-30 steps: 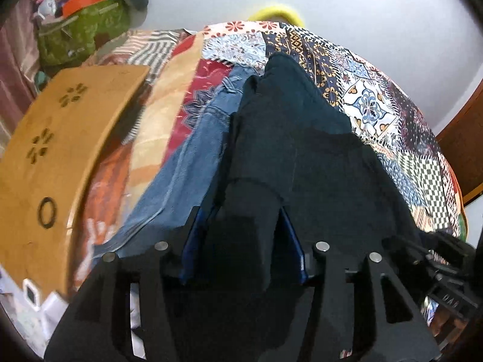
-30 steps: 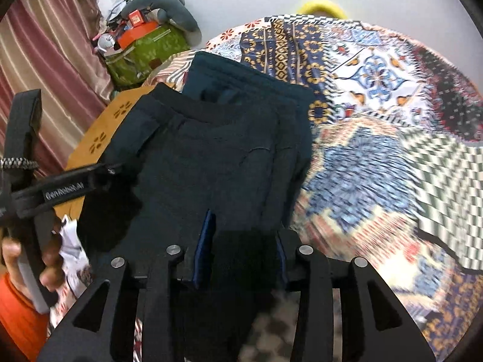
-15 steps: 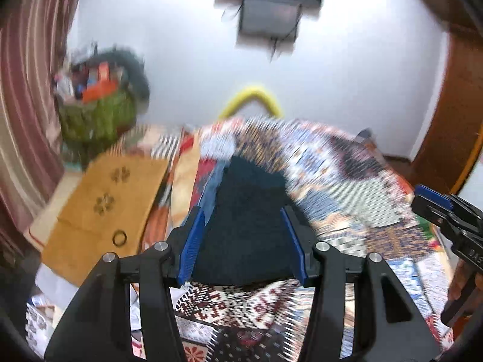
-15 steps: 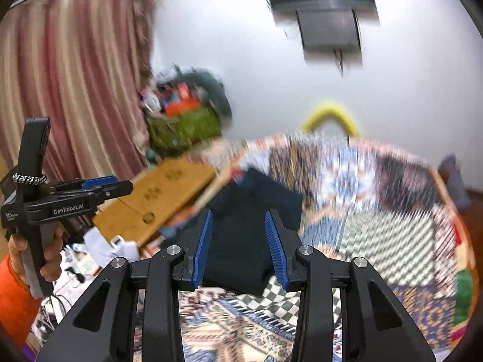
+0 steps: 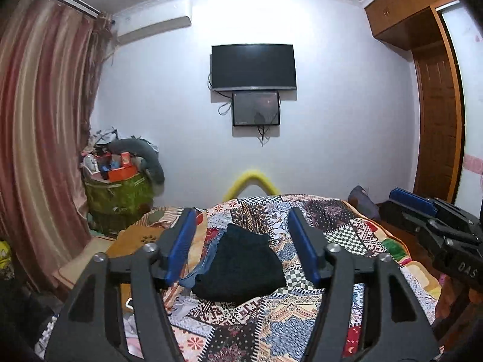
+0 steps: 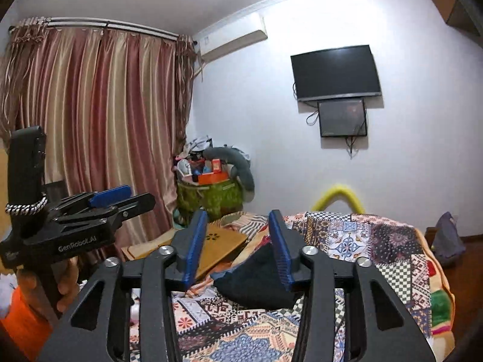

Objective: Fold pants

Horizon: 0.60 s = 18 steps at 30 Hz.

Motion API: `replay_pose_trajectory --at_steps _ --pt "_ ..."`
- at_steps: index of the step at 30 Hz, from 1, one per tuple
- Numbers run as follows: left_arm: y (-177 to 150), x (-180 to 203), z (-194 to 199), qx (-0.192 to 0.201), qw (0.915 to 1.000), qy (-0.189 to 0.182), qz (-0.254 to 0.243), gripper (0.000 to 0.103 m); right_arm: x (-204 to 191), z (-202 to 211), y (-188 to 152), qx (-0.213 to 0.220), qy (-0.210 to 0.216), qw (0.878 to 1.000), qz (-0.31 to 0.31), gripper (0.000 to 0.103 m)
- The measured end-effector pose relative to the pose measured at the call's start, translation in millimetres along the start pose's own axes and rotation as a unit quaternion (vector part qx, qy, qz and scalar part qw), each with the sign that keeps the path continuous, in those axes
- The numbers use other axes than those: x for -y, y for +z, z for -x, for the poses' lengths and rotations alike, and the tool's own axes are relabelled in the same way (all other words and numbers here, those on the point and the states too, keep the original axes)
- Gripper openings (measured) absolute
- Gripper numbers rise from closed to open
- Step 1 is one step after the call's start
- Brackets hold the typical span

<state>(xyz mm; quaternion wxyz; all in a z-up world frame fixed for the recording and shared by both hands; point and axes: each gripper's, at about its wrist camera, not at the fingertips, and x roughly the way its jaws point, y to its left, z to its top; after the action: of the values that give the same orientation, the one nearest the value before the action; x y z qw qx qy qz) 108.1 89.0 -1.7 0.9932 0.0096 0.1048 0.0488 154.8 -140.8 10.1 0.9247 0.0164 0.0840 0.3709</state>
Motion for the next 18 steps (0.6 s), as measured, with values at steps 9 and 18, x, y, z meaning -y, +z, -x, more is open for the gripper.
replay_pose_trajectory --at_steps 9,18 --pt "-12 1 34 0.020 0.9996 0.007 0.017 0.102 6 9 -7 0.005 -0.052 0.999 -0.010 0.094" --pt "-18 3 31 0.017 0.9996 -0.005 0.022 0.103 7 20 -9 0.009 -0.062 0.998 -0.011 0.103"
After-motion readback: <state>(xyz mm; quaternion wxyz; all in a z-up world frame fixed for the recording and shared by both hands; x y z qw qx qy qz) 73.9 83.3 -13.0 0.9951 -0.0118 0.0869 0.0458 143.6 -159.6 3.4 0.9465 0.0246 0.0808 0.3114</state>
